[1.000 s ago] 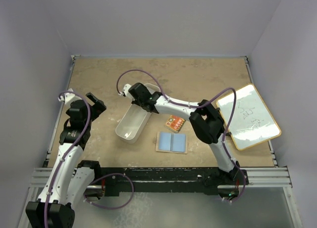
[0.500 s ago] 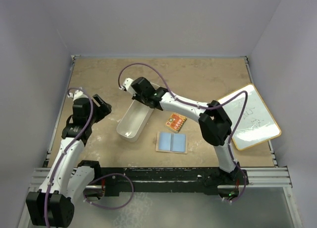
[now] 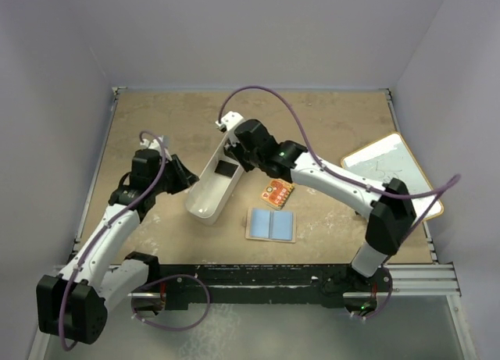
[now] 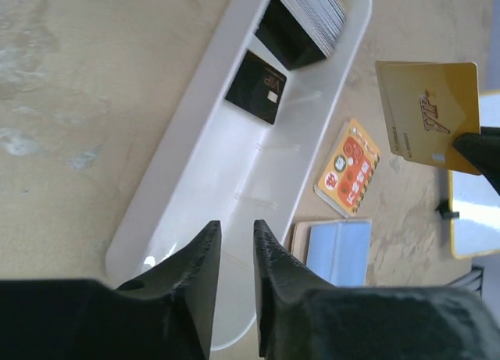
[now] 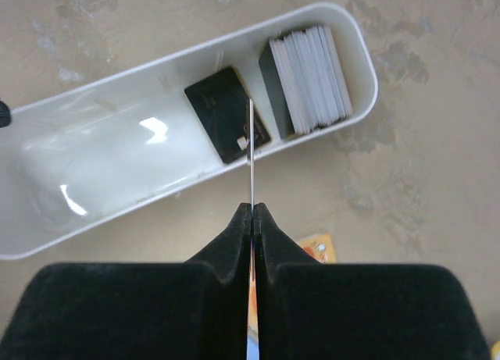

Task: Put the credit cards into the card holder
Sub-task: Pick up the credit card from the storage box, then insert the credit card into the card holder.

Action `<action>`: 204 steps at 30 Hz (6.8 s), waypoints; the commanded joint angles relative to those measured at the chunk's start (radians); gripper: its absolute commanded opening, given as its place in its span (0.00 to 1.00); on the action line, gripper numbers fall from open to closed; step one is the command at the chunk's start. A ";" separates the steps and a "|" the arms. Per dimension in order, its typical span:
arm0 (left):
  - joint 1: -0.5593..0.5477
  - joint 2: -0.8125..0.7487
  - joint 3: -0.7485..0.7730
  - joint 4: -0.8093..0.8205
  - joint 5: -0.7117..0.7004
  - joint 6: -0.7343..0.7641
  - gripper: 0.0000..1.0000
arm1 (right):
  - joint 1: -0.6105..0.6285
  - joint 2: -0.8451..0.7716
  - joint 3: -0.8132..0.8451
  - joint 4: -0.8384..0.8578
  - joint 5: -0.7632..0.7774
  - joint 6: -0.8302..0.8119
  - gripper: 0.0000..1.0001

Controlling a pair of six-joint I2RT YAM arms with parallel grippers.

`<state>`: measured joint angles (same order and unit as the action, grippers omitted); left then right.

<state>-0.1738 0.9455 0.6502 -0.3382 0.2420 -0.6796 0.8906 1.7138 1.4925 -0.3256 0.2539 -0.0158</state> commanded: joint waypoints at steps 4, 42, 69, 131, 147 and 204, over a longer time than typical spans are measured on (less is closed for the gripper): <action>-0.166 0.041 0.050 0.091 -0.005 -0.008 0.00 | -0.016 -0.221 -0.156 -0.050 -0.083 0.263 0.00; -0.201 -0.061 -0.303 1.295 0.342 -0.893 0.45 | -0.027 -0.808 -0.829 0.757 -0.247 1.038 0.00; -0.214 -0.077 -0.293 1.276 0.331 -0.892 0.50 | -0.027 -0.725 -0.846 0.932 -0.348 1.167 0.00; -0.267 -0.001 -0.379 1.097 0.182 -0.769 0.00 | -0.092 -0.926 -0.670 0.269 -0.073 0.778 0.00; -0.469 0.198 -0.370 1.203 0.047 -0.731 0.00 | -0.118 -0.921 -0.805 0.104 -0.006 0.728 0.00; -0.779 0.576 0.011 0.502 -0.271 -0.377 0.00 | -0.125 -0.894 -1.113 0.195 -0.170 0.831 0.00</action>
<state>-0.9451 1.5154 0.5953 0.2920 0.0368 -1.1110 0.7708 0.8261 0.3504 -0.1093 0.0608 0.8303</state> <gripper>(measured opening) 0.002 0.005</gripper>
